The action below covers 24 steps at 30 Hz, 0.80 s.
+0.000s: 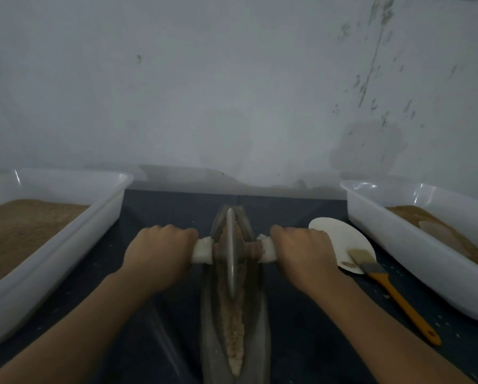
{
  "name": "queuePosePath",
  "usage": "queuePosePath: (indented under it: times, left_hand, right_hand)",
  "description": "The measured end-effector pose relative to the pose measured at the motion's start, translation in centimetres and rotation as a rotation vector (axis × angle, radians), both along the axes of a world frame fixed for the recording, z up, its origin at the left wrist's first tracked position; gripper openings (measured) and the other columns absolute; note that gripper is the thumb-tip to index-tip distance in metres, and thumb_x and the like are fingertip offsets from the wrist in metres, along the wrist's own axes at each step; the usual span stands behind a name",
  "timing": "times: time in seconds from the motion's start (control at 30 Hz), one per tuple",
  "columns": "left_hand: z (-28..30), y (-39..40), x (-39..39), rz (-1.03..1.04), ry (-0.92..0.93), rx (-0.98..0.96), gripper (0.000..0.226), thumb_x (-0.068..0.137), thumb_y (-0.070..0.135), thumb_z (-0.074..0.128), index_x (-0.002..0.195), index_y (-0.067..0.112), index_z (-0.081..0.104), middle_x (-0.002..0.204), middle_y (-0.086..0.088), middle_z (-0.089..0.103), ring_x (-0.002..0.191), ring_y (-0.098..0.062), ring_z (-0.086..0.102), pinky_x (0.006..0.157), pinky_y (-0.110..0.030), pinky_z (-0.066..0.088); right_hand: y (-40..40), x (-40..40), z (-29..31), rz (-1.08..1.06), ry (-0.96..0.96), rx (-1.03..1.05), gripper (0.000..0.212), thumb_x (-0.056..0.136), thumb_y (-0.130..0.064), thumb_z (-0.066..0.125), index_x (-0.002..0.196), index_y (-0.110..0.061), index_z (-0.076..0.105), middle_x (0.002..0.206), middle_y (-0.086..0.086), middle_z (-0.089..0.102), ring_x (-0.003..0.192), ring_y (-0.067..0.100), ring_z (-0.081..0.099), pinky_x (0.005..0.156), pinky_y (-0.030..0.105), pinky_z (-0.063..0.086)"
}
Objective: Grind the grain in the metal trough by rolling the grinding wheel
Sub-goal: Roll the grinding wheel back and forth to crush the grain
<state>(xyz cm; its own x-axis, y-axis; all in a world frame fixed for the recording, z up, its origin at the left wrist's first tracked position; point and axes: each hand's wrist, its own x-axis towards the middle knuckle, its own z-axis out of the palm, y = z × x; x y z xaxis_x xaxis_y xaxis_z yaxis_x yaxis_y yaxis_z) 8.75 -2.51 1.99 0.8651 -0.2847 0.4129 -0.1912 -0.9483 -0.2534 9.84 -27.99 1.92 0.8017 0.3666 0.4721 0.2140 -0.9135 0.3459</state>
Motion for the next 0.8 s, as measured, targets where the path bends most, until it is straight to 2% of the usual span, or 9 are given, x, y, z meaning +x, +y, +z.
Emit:
queuePosePath:
  times: [0.13, 0.23, 0.33, 0.43, 0.5, 0.57, 0.6, 0.7, 0.8]
  left_hand:
    - [0.0, 0.0, 1.0, 0.006, 0.008, -0.002, 0.025, 0.077, 0.04, 0.06, 0.079, 0.031, 0.037, 0.078, 0.006, 0.06, 0.07, -0.02, 0.06, 0.056, -0.03, 0.03]
    - [0.3, 0.3, -0.8, -0.03, 0.142, -0.039, 0.025, 0.078, 0.043, 0.058, 0.079, 0.034, 0.036, 0.075, 0.01, 0.049, 0.072, -0.016, 0.056, 0.06, -0.03, 0.034]
    - [0.8, 1.0, -3.7, -0.086, 0.255, -0.046, 0.028, 0.075, 0.048, 0.06, 0.076, 0.04, 0.034, 0.069, 0.015, 0.041, 0.068, -0.007, 0.047, 0.06, -0.026, 0.033]
    - [1.1, 1.7, -5.6, -0.112, 0.227, -0.016, 0.029, 0.073, 0.053, 0.057, 0.074, 0.043, 0.029, 0.067, 0.017, 0.038, 0.067, -0.006, 0.046, 0.06, -0.027, 0.033]
    - [1.0, 1.7, -5.6, -0.099, 0.187, 0.004, 0.03, 0.073, 0.056, 0.054, 0.075, 0.043, 0.028, 0.067, 0.016, 0.037, 0.066, -0.006, 0.045, 0.059, -0.027, 0.03]
    - [0.5, 1.1, -4.4, -0.076, 0.104, 0.031, 0.035, 0.072, 0.053, 0.059, 0.075, 0.04, 0.027, 0.065, 0.015, 0.037, 0.06, -0.006, 0.041, 0.055, -0.026, 0.026]
    - [0.2, 0.8, -3.5, -0.067, 0.054, 0.033, 0.037, 0.071, 0.05, 0.063, 0.075, 0.038, 0.027, 0.064, 0.015, 0.042, 0.058, -0.006, 0.044, 0.053, -0.027, 0.025]
    - [-0.3, 0.2, -0.6, -0.005, 0.008, -0.037, 0.028, 0.075, 0.044, 0.061, 0.076, 0.031, 0.037, 0.072, 0.01, 0.057, 0.064, -0.014, 0.059, 0.053, -0.028, 0.031]
    - [-0.5, 0.2, 0.8, 0.048, 0.023, -0.074, 0.021, 0.079, 0.047, 0.057, 0.082, 0.031, 0.044, 0.072, 0.009, 0.055, 0.065, -0.013, 0.055, 0.056, -0.028, 0.038]
  right_hand:
    - [0.3, 0.9, 0.4, -0.024, 0.051, -0.002, 0.023, 0.079, -0.022, 0.063, 0.084, -0.024, 0.041, 0.079, -0.002, 0.063, 0.066, 0.023, 0.06, 0.048, 0.029, 0.022]
    - [-0.1, -1.9, 1.1, 0.035, 0.111, -0.028, 0.024, 0.077, -0.026, 0.066, 0.088, -0.025, 0.045, 0.079, -0.002, 0.062, 0.066, 0.022, 0.059, 0.051, 0.029, 0.023]
    - [-1.0, -5.7, 1.4, 0.093, 0.181, -0.034, 0.029, 0.072, -0.027, 0.068, 0.084, -0.029, 0.042, 0.073, -0.004, 0.059, 0.061, 0.017, 0.057, 0.052, 0.029, 0.032]
    - [-1.8, -7.5, 1.5, 0.116, 0.185, -0.005, 0.042, 0.066, -0.026, 0.068, 0.077, -0.03, 0.028, 0.065, -0.006, 0.052, 0.053, 0.015, 0.053, 0.049, 0.03, 0.042]
    - [-1.7, -7.1, 1.4, 0.108, 0.213, -0.003, 0.039, 0.069, -0.032, 0.068, 0.078, -0.031, 0.03, 0.067, -0.006, 0.054, 0.056, 0.015, 0.054, 0.052, 0.031, 0.044]
    - [-1.3, -5.9, 1.3, 0.091, 0.194, -0.021, 0.042, 0.054, -0.034, 0.08, 0.071, -0.029, 0.042, 0.056, -0.003, 0.054, 0.045, 0.015, 0.051, 0.04, 0.025, 0.029]
    - [-0.9, -5.1, 1.5, 0.08, 0.154, -0.025, 0.043, 0.048, -0.033, 0.084, 0.068, -0.027, 0.046, 0.052, -0.002, 0.053, 0.041, 0.015, 0.049, 0.039, 0.024, 0.021]
    - [0.1, -1.6, 1.1, 0.035, 0.072, -0.008, 0.028, 0.069, -0.029, 0.074, 0.08, -0.025, 0.049, 0.07, -0.001, 0.061, 0.058, 0.02, 0.057, 0.049, 0.029, 0.028]
    - [0.8, 0.6, 1.7, 0.022, 0.028, -0.016, 0.022, 0.073, -0.017, 0.07, 0.084, -0.02, 0.05, 0.076, 0.001, 0.063, 0.064, 0.024, 0.06, 0.049, 0.028, 0.023]
